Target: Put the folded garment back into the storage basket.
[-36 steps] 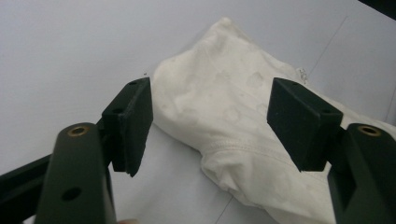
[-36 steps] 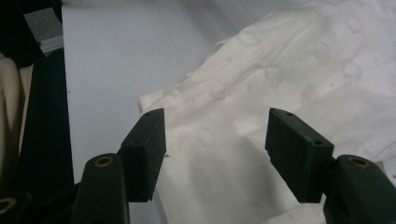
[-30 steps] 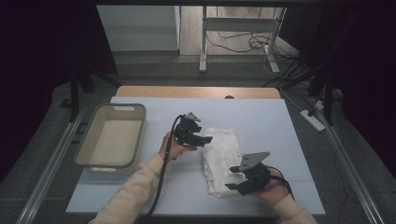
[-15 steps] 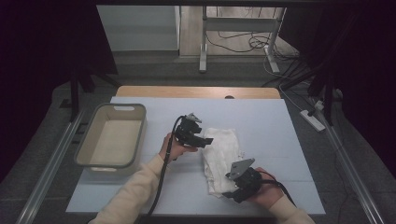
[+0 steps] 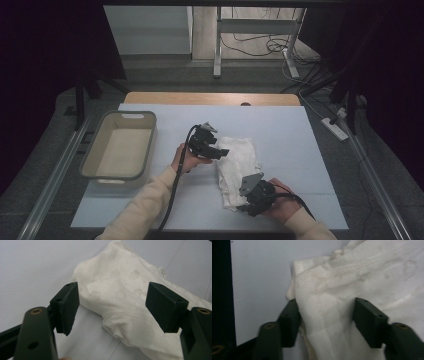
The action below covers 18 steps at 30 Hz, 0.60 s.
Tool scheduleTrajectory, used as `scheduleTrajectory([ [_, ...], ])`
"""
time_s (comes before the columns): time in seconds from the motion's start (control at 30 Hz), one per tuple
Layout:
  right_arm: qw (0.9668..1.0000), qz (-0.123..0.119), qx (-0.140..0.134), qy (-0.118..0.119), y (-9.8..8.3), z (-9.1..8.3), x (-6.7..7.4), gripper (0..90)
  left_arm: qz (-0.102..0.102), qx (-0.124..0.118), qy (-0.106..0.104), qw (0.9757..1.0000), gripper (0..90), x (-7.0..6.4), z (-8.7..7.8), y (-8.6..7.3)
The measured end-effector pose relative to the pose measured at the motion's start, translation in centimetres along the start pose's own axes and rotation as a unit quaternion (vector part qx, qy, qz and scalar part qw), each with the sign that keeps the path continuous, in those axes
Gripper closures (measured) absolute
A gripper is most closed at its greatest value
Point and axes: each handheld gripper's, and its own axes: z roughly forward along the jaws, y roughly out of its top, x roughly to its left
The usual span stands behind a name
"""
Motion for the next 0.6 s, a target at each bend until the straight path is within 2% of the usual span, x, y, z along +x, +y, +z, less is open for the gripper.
scheduleTrajectory([
  [0.1, 1.0, -0.001, 0.002, -0.003, 0.1, 0.0, -0.1, 55.6, -0.004, 0.0, 0.002, 1.0, 28.7, 0.0, 0.1, 0.0],
  [0.23, 0.9996, 0.007, 0.0, -0.026, 0.2, 0.0, -0.2, 72.2, -0.001, 0.001, 0.001, 1.0, 28.6, 0.0, 0.1, 0.0],
  [0.4, 0.9989, 0.036, -0.006, -0.028, 0.2, -0.1, -0.6, 77.5, -0.004, 0.003, 0.004, 1.0, 28.0, 0.2, 0.3, -0.1],
  [0.43, 0.9988, 0.041, -0.013, -0.026, 0.2, -0.4, -0.6, 78.2, -0.007, 0.001, 0.007, 0.9999, 27.6, 0.3, 0.3, -0.1],
  [0.5, 0.9967, 0.061, -0.053, -0.013, 0.3, -1.2, -0.5, 79.1, -0.018, -0.005, 0.01, 0.9998, 27.6, 0.5, 0.3, -0.1],
  [0.6, 0.9951, 0.067, -0.073, 0.001, 0.5, -1.7, -0.2, 79.2, -0.037, -0.006, 0.019, 0.9991, 26.0, 0.8, 0.9, 0.1],
])
